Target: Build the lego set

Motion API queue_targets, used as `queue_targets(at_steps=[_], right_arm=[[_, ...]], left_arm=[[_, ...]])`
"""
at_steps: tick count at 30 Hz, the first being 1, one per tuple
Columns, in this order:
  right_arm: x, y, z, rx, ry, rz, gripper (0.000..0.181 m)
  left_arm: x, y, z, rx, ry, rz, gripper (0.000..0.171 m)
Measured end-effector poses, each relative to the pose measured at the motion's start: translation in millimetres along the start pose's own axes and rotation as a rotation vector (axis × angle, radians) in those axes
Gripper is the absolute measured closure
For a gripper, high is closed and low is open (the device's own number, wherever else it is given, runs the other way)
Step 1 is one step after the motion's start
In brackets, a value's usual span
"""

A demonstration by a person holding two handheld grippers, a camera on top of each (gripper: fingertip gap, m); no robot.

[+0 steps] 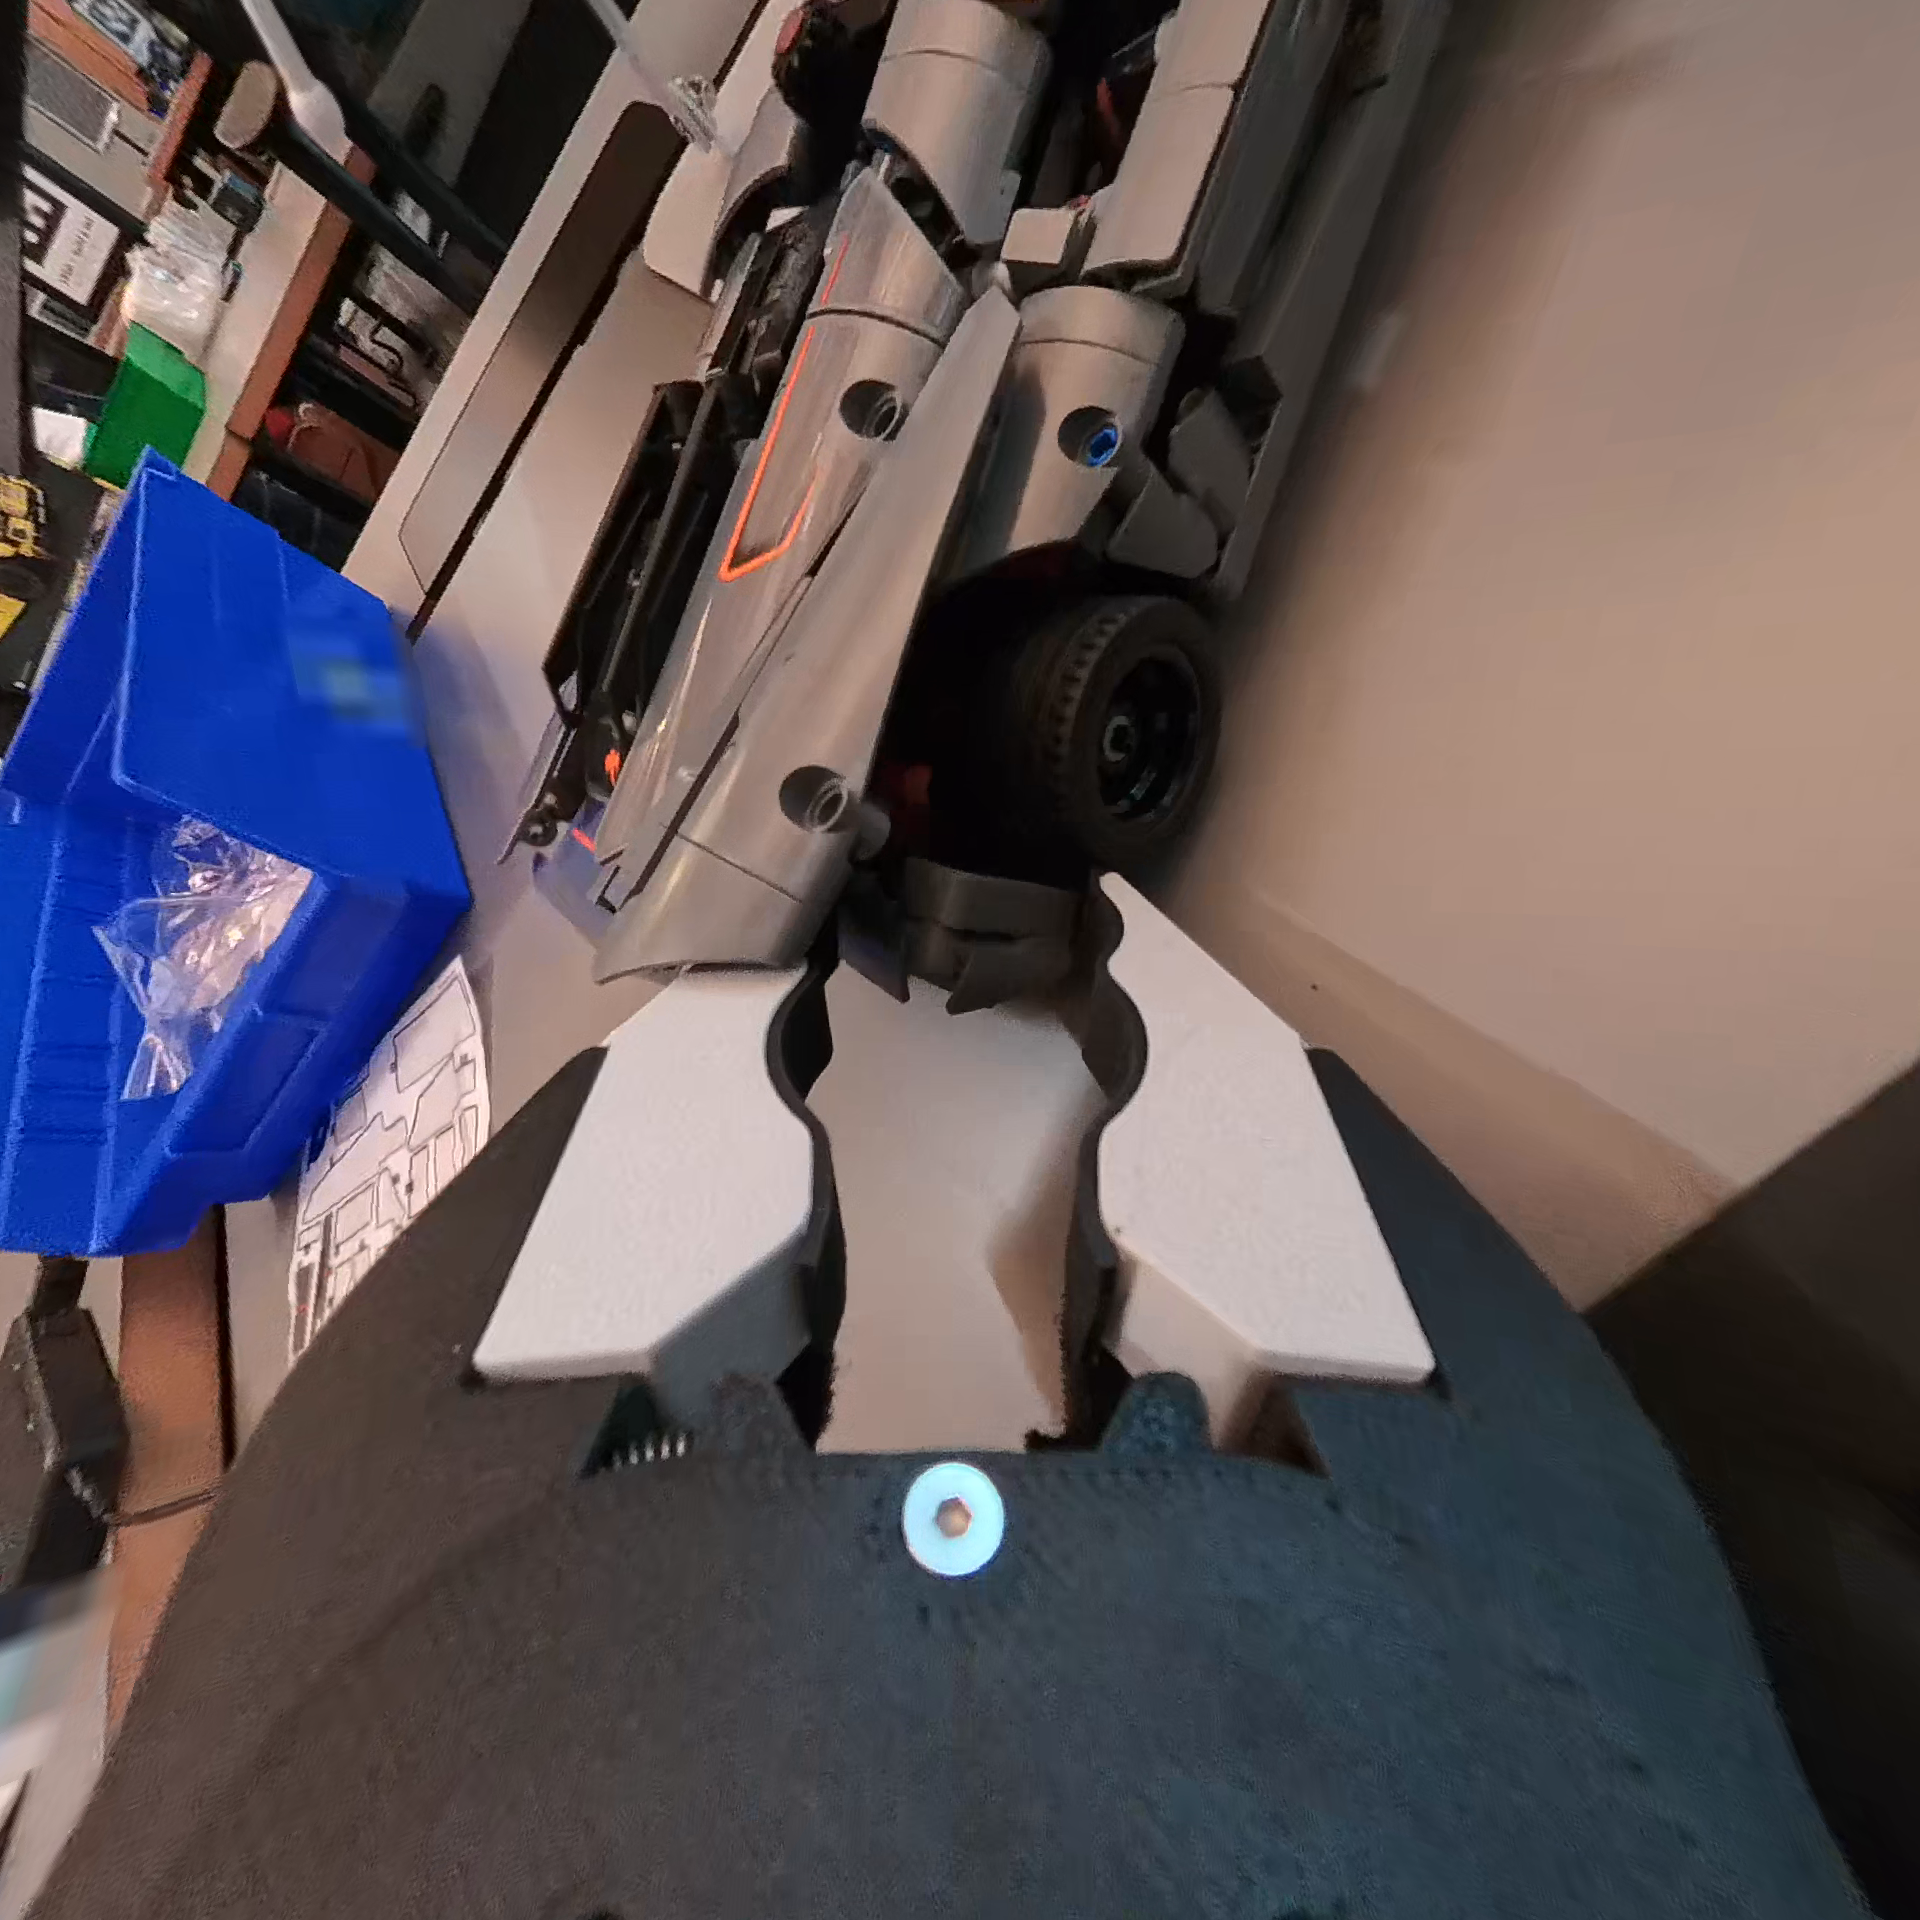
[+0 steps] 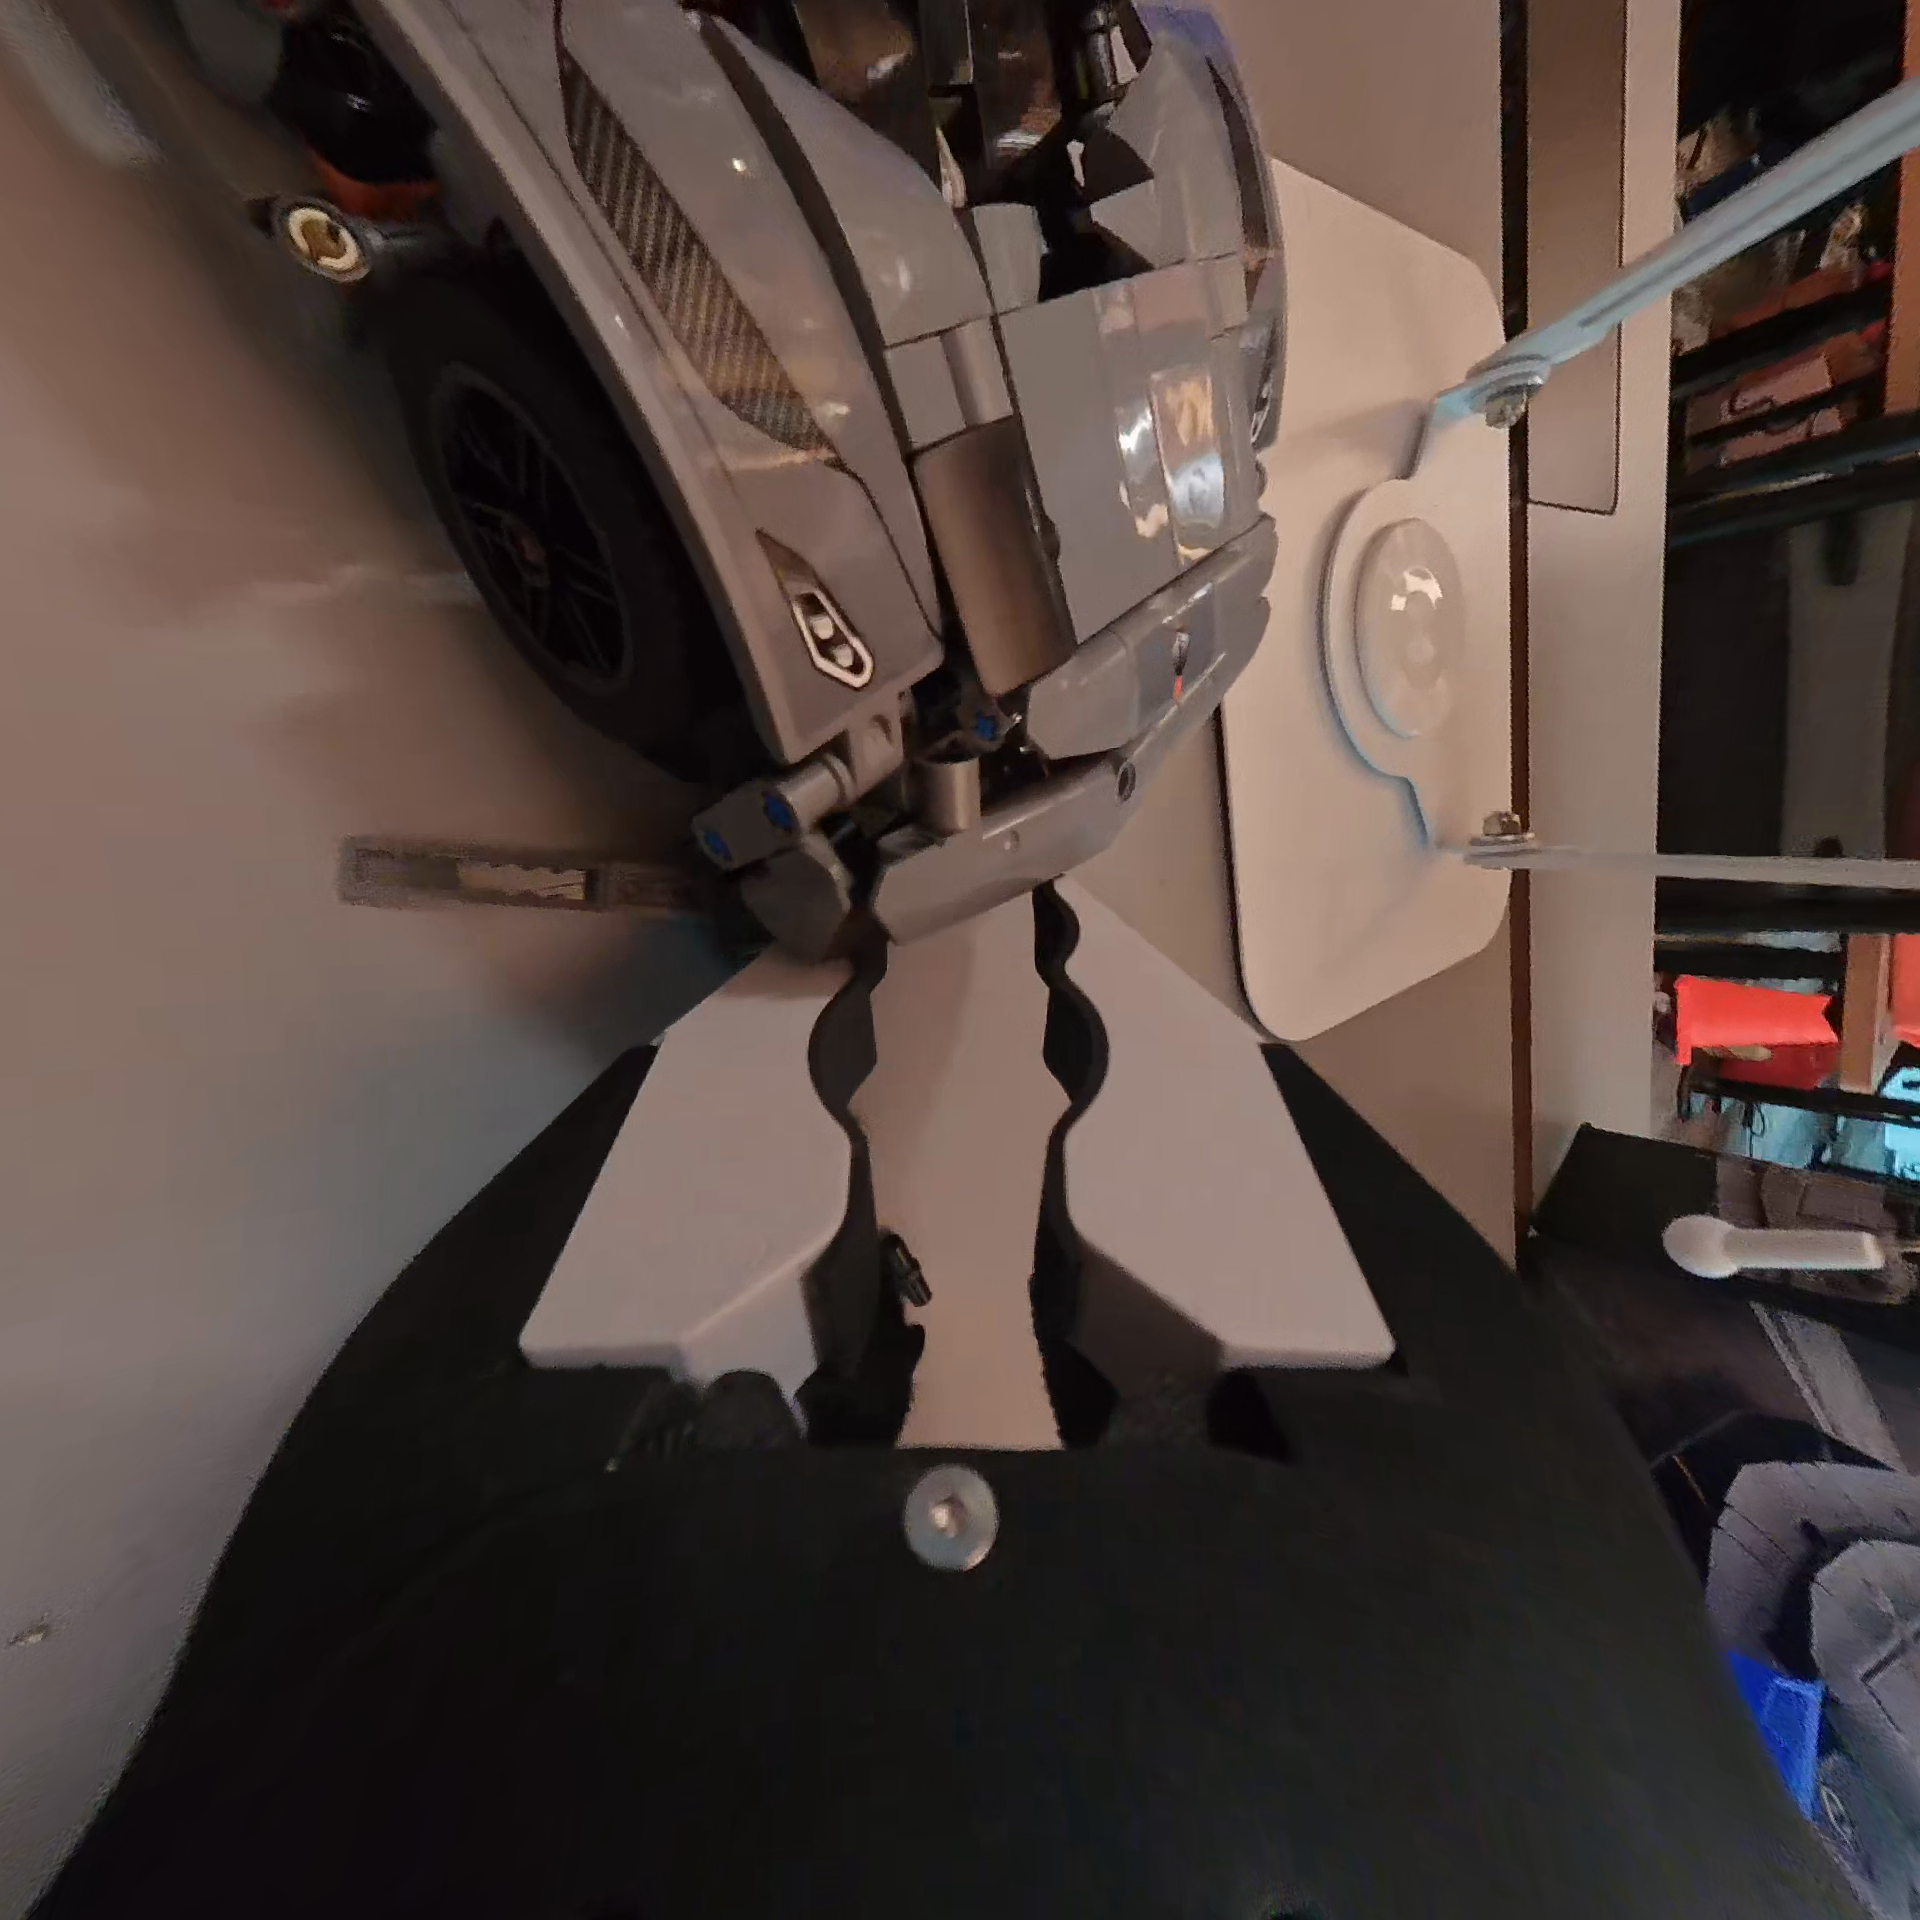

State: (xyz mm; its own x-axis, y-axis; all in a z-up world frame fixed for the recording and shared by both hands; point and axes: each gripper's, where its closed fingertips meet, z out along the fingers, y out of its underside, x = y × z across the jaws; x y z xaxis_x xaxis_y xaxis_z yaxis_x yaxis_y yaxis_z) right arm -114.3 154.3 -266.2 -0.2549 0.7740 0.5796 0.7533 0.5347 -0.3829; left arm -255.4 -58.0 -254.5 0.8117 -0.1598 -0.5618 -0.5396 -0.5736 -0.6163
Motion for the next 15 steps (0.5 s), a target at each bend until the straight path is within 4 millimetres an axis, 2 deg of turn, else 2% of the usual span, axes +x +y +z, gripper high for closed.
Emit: queue_targets(at_steps=[6,11,15], right_arm=[[-1.0,21.9,-12.2,-0.056,-0.071,0.085,0.149],[-16.5,36.8,-29.1,-0.053,-0.174,0.146,0.149],[-28.9,20.8,-32.0,0.019,-0.248,0.255,0.145]], left_arm=[[-1.1,-2.3,7.3,-0.039,-0.014,0.018,0.128],[-1.5,-2.4,7.3,-0.042,-0.026,0.003,0.127],[-1.6,-0.8,6.7,-0.048,-0.039,-0.016,0.127]])
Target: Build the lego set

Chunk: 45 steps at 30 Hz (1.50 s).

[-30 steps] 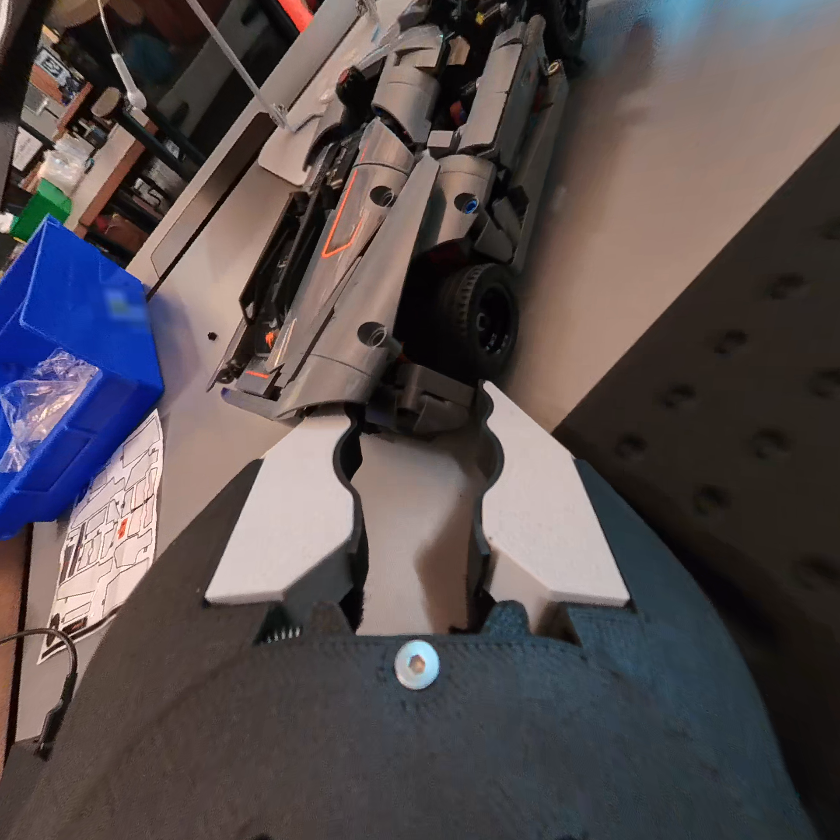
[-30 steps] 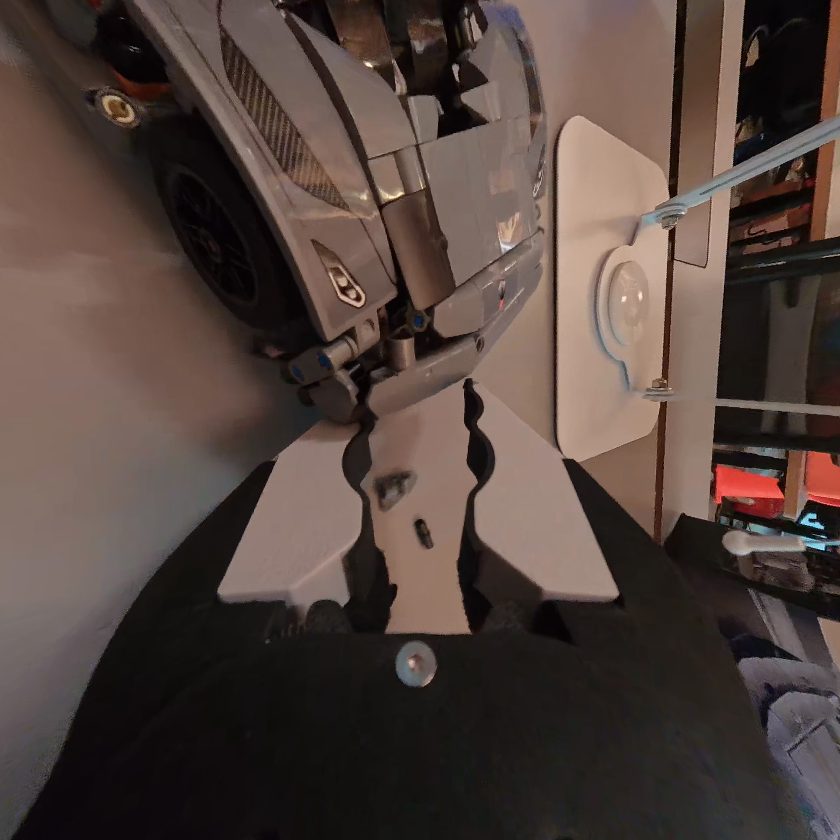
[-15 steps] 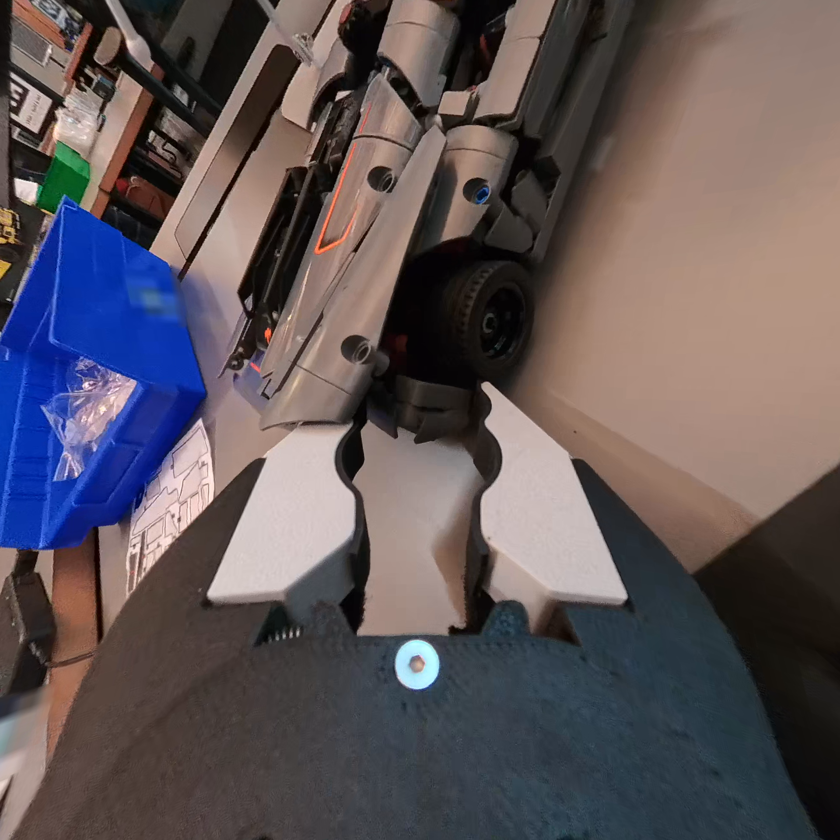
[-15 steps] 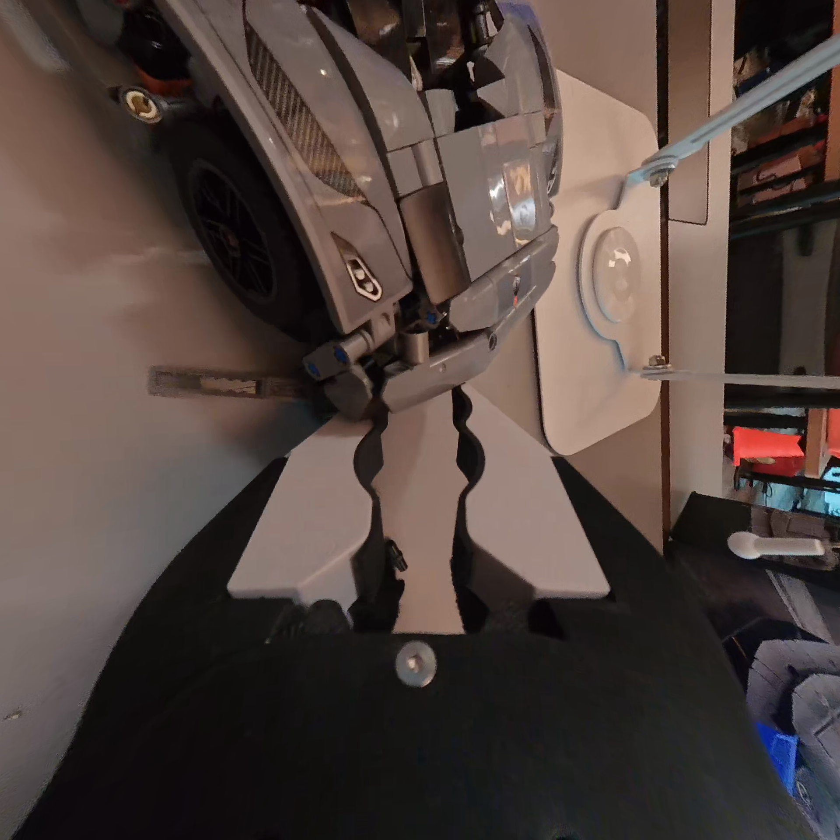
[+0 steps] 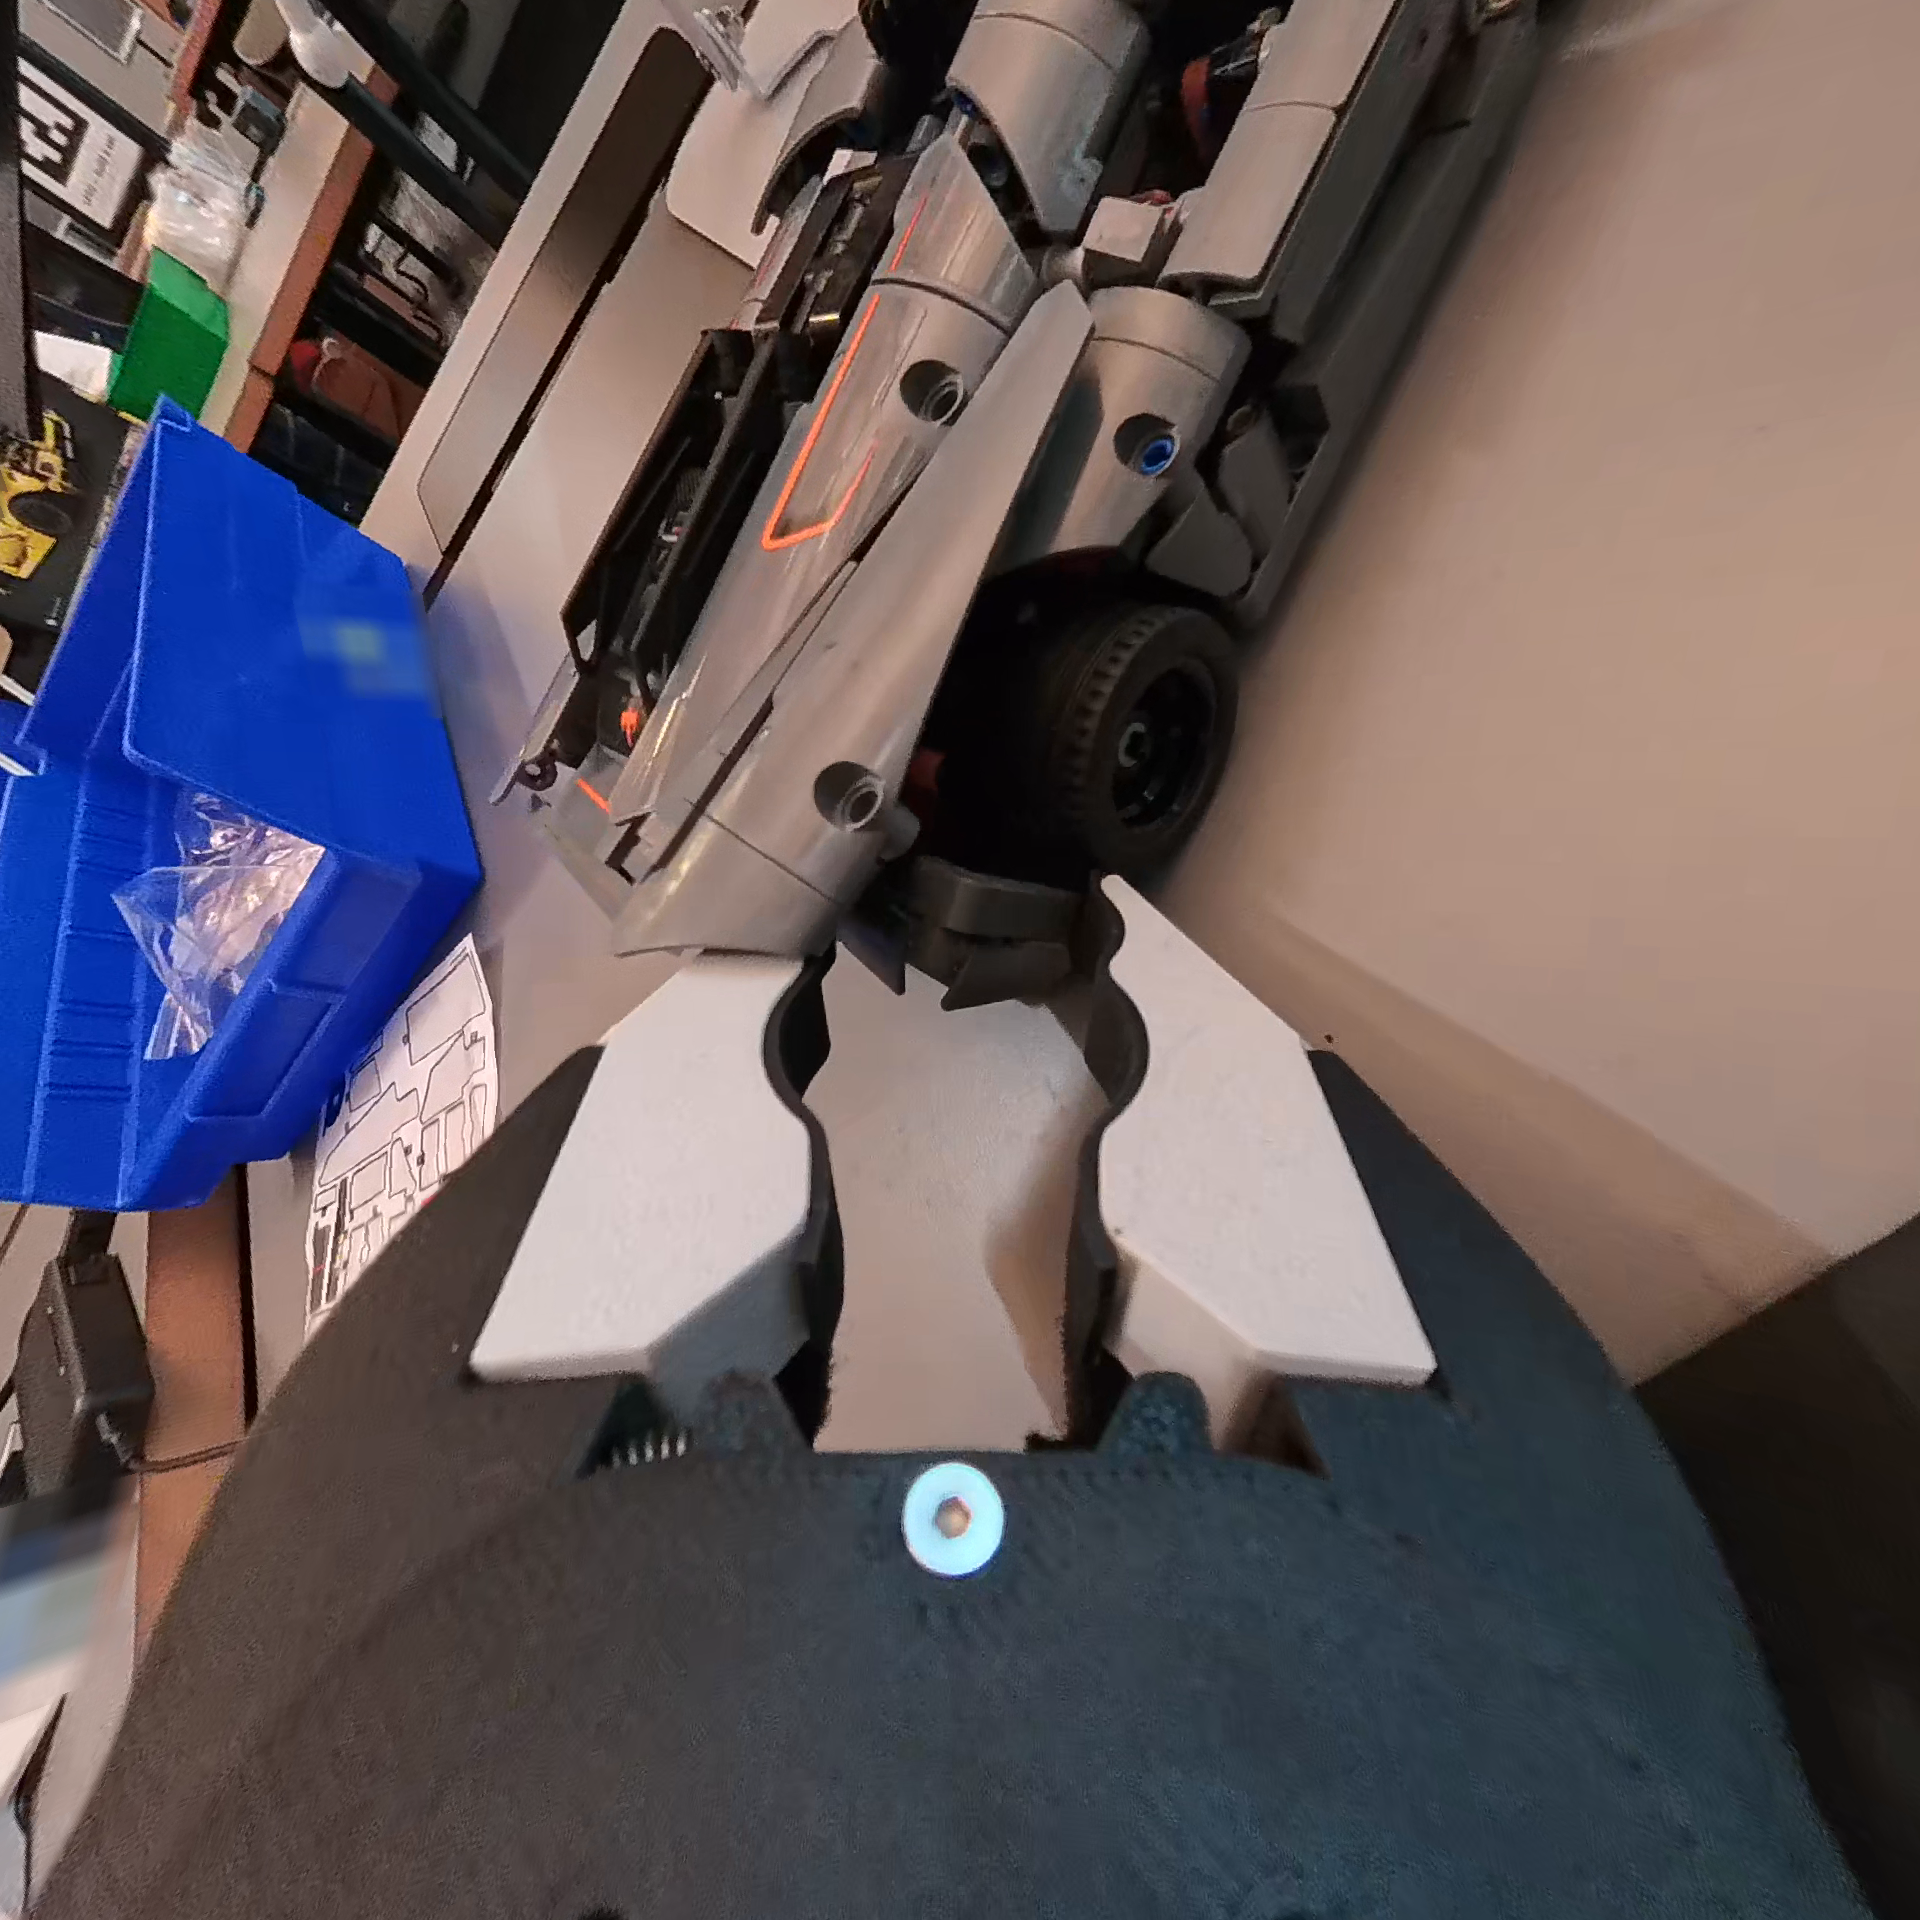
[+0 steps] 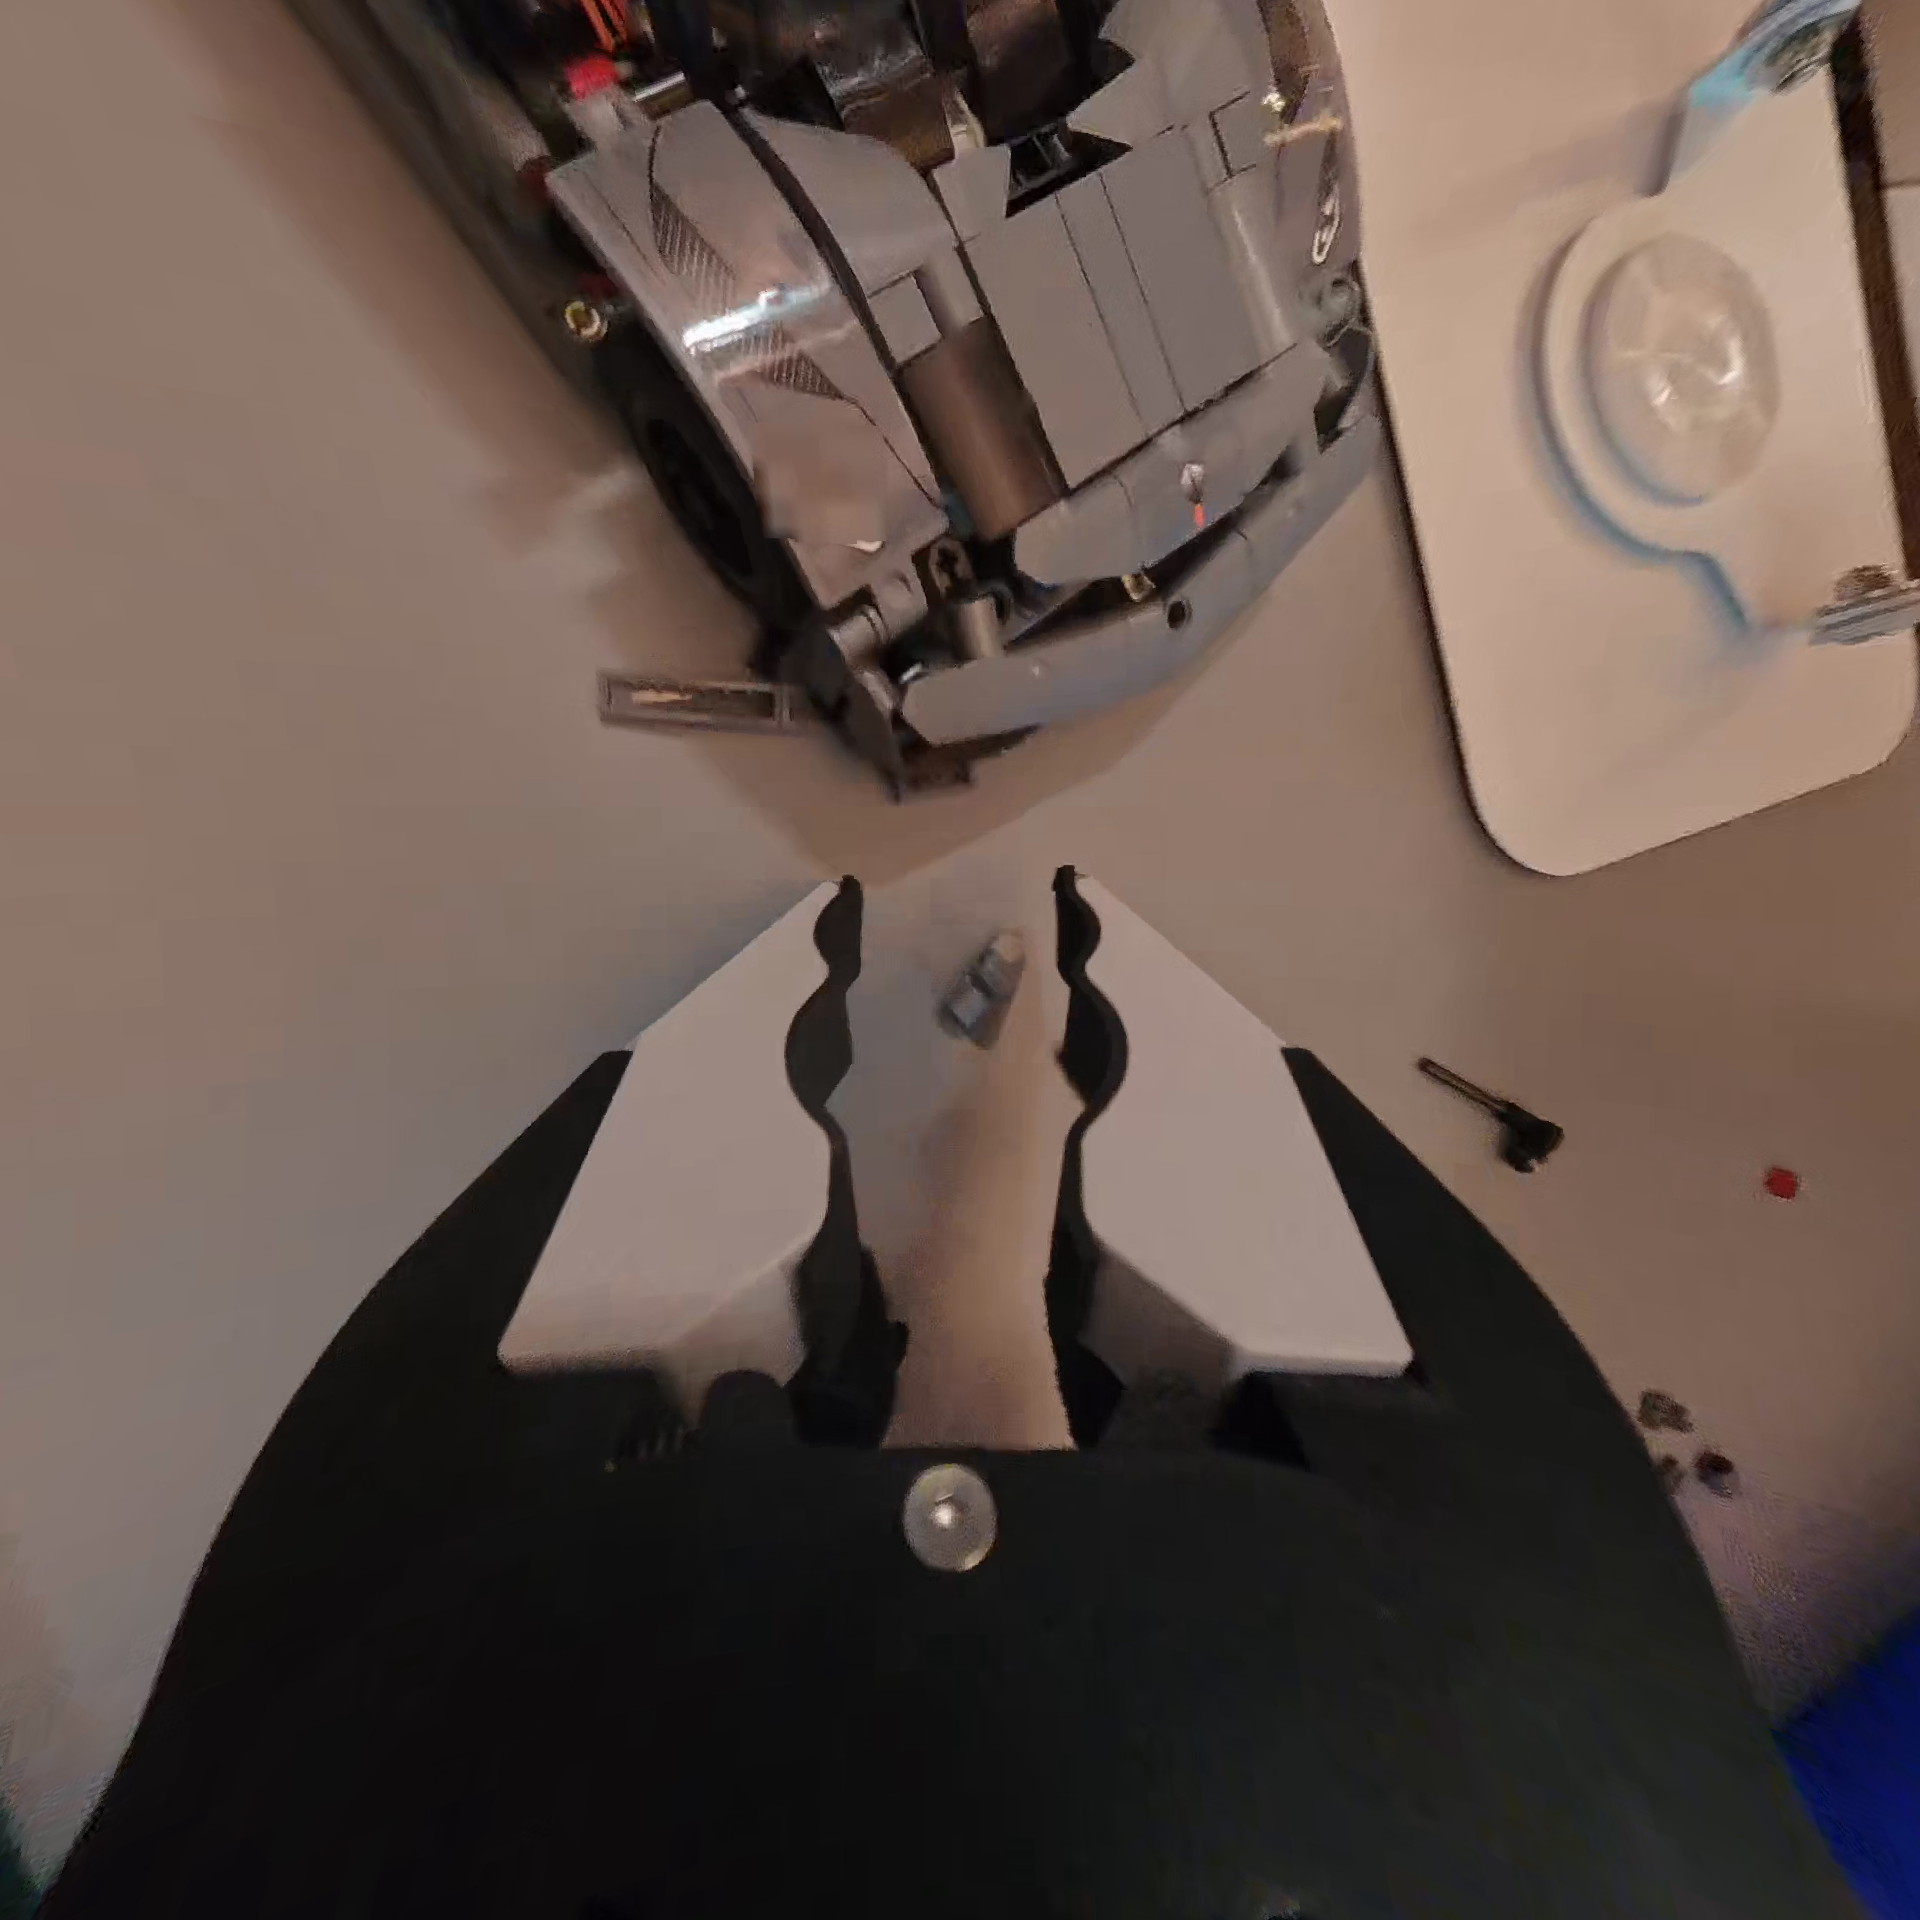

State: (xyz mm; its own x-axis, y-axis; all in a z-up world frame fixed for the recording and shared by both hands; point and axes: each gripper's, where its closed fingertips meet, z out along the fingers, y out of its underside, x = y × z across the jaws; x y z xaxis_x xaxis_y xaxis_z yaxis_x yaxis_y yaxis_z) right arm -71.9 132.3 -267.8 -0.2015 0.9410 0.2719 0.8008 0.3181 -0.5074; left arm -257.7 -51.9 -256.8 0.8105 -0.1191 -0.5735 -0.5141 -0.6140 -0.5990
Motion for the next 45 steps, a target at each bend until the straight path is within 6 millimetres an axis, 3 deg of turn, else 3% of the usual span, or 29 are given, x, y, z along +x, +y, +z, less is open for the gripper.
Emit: queue_targets(at_steps=[6,12,17,21,25,28,30,36,39,41,45], right_arm=[[-10.4,-27.6,10.3,0.039,-0.047,0.037,0.137],[-10.9,-55.5,9.5,0.122,-0.116,0.110,0.147],[-13.1,-67.7,27.1,0.094,-0.097,0.057,0.145],[-13.5,-59.7,26.5,0.079,-0.116,0.063,0.138],[-0.4,-42.1,7.1,0.097,-0.084,0.087,0.137],[0.3,-33.6,-7.1,0.137,-0.128,0.148,0.124],[-0.4,-27.5,-15.5,0.152,-0.134,0.165,0.116],[-5.3,-15.9,-35.5,0.198,-0.122,0.217,0.048],[-7.0,-10.0,-40.0,0.209,-0.088,0.203,0.046],[-5.5,-8.7,-45.3,0.229,-0.061,0.194,0.045],[13.8,-12.7,-61.0,0.308,0.016,0.218,0.052]], left_arm=[[-1.3,3.1,-1.7,-0.012,-0.018,-0.027,0.127],[-8.0,12.9,-7.6,-0.017,-0.016,-0.063,0.127],[-17.0,28.7,-12.6,-0.064,-0.041,-0.094,0.125],[-18.1,29.9,-18.1,-0.084,-0.033,-0.118,0.122],[-19.1,34.0,-27.3,-0.066,-0.034,-0.176,0.112],[-18.8,36.2,-36.0,-0.054,-0.042,-0.202,0.109],[-17.7,27.3,-45.8,-0.018,-0.045,-0.217,0.108],[-4.3,-25.5,-59.5,0.045,0.018,-0.203,0.086],[-13.6,-39.8,-64.1,0.036,-0.069,-0.146,0.083],[-14.8,-39.0,-69.2,0.025,-0.077,-0.168,0.082],[-24.1,-52.5,-80.1,0.065,-0.096,-0.155,0.082]])
